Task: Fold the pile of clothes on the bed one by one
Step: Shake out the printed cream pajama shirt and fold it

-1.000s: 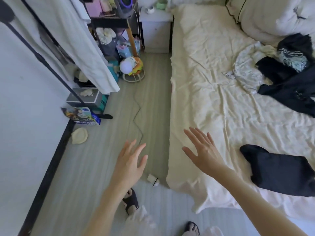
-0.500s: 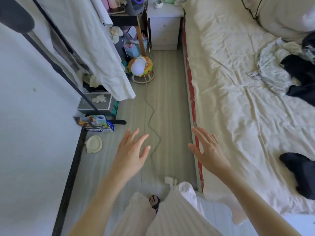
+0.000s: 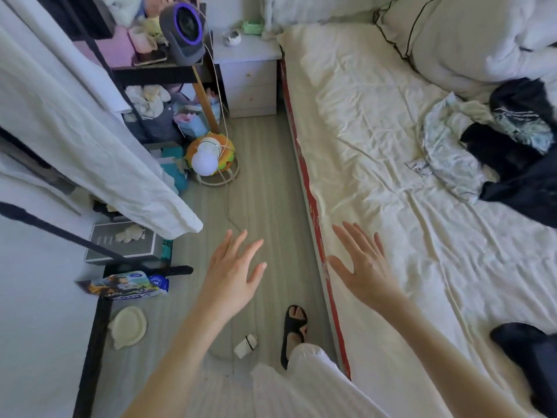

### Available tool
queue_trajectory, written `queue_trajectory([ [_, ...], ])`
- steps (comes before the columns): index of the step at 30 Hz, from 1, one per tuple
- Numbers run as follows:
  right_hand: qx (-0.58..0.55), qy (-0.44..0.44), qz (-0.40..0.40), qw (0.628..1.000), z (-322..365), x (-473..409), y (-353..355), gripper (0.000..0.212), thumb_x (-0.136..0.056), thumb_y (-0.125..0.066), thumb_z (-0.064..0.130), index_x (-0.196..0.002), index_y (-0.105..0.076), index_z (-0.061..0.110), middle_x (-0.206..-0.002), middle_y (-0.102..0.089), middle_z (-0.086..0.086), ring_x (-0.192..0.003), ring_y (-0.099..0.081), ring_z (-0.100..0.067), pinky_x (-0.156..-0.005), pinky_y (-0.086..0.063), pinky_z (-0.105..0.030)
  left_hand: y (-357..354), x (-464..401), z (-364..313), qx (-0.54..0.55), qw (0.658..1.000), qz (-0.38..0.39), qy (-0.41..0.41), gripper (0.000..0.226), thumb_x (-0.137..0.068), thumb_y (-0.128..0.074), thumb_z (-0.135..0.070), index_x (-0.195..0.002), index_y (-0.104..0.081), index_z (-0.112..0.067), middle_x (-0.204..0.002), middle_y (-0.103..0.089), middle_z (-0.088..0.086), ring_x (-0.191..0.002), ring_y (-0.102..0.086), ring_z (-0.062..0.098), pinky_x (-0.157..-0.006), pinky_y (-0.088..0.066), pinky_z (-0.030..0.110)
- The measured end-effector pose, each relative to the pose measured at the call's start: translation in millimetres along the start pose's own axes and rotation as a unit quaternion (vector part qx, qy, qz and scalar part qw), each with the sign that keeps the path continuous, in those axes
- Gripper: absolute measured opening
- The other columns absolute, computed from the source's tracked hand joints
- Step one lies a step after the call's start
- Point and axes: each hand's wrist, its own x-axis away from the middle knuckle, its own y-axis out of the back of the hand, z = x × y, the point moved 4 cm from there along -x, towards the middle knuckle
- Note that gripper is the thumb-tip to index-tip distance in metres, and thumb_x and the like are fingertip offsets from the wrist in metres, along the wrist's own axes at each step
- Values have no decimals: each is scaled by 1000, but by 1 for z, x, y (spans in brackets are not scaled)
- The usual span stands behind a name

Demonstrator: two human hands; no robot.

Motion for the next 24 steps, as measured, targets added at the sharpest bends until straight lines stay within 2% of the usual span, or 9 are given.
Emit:
queue_trajectory([
  [4, 37, -34, -5, 999, -32, -61, 32, 62, -94, -41, 51, -149, -23, 28, -157, -21, 1, -147, -7, -17, -119, 5, -44, 14, -80, -22, -8, 999, 6, -34, 48, -98, -39, -39, -145, -34, -27, -158, -13, -1, -146, 4, 18, -117, -8, 34],
  [12, 49, -104, -25, 993, -76, -155, 61, 64, -93, -42, 53, -149, -23, 30, -157, -20, 1, -147, -8, -18, -118, 3, -44, 27, -218, -40, -41, 994, 50, -88, 53, -97, -40, -44, -146, -31, -26, -158, -14, 0, -147, 1, 19, -117, -14, 39],
  [19, 51, -221, -45, 973, -115, -240, 58, 64, -93, -38, 55, -150, -20, 30, -158, -18, 1, -147, -8, -19, -118, 0, -46, 25, -361, -42, -80, 970, 118, -197, 54, -97, -38, -44, -147, -27, -27, -158, -11, 0, -146, -1, 18, -115, -11, 33],
  [24, 36, -302, -38, 952, -133, -294, 64, 63, -95, -37, 54, -150, -17, 31, -159, -14, 3, -147, -7, -16, -118, 2, -44, 34, -454, -51, -91, 952, 163, -241, 55, -98, -38, -43, -149, -24, -26, -159, -8, 0, -147, -2, 19, -116, -12, 34],
])
